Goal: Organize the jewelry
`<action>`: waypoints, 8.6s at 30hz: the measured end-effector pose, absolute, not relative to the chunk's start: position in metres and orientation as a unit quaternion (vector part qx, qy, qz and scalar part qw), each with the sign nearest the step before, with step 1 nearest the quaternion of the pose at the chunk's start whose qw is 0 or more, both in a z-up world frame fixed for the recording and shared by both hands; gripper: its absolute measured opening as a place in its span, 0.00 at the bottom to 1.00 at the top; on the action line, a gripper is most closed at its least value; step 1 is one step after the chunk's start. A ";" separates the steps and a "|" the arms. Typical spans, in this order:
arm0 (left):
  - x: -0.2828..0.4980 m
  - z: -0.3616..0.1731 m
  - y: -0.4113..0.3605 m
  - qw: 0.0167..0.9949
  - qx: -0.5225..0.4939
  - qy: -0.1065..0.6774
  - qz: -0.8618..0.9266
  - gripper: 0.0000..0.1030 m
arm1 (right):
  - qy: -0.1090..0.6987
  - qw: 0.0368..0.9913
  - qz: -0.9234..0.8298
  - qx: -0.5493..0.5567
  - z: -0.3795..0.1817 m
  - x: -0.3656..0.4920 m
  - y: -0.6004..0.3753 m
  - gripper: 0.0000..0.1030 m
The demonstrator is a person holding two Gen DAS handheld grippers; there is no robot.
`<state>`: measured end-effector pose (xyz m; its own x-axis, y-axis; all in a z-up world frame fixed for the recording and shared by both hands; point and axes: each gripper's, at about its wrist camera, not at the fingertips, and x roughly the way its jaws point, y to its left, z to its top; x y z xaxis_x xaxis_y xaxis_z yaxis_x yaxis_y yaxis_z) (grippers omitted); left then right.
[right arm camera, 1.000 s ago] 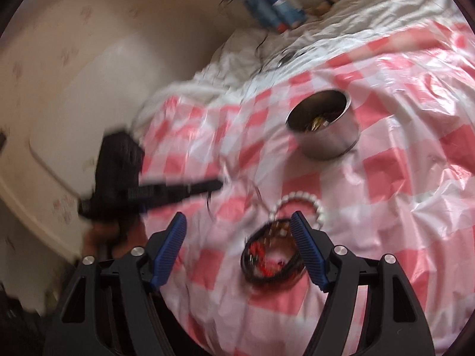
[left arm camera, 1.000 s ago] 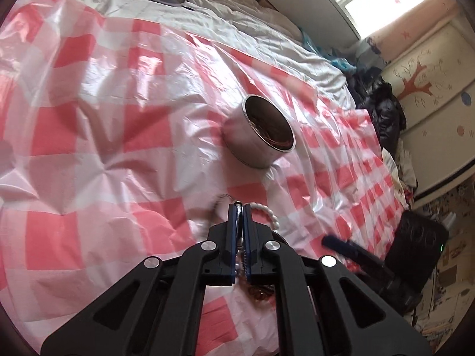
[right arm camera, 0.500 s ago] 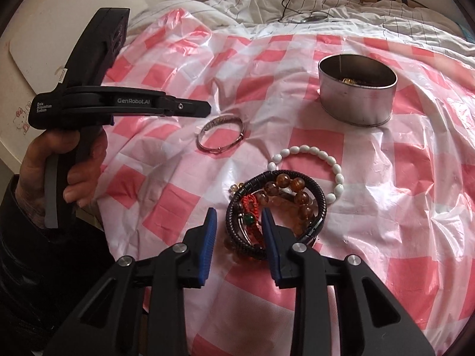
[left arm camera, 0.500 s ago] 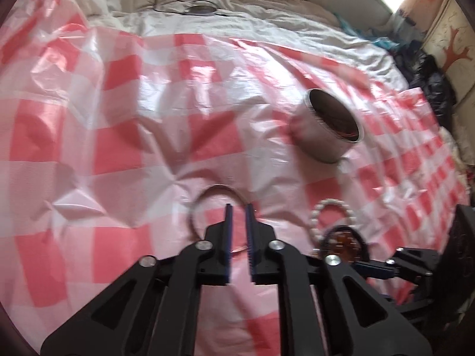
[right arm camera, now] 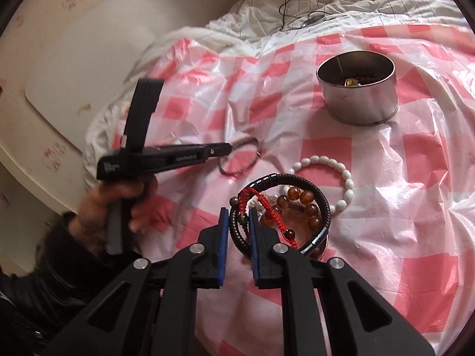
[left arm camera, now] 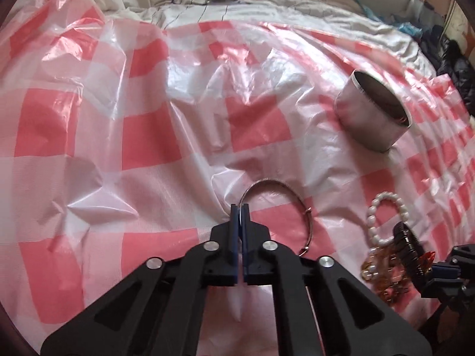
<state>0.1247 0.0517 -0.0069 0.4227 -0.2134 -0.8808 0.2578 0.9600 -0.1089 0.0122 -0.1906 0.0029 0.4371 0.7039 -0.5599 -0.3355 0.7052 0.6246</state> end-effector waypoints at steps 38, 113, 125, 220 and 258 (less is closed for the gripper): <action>0.117 0.024 0.044 0.869 0.022 0.468 -0.160 0.02 | 0.466 0.831 0.247 0.179 -0.008 0.028 -0.179 0.38; 0.138 -0.001 0.035 0.846 0.002 0.501 -0.182 0.03 | 0.312 0.829 0.317 0.338 0.028 0.014 -0.234 0.13; 0.173 0.050 -0.046 0.856 -0.024 0.457 -0.238 0.03 | 0.237 0.865 0.249 0.366 0.047 0.061 -0.280 0.13; 0.036 0.007 -0.061 0.851 0.026 0.479 -0.213 0.83 | 0.327 0.886 0.079 0.319 0.014 0.000 -0.308 0.78; 0.036 0.001 -0.066 0.846 0.046 0.487 -0.215 0.83 | 0.329 0.886 0.079 0.318 0.012 0.001 -0.306 0.78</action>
<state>0.0355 -0.0660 0.0011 0.4340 -0.3183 -0.8428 0.4081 0.9035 -0.1311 0.0006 -0.3063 0.0125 0.7714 0.3495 -0.5318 0.0689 0.7848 0.6159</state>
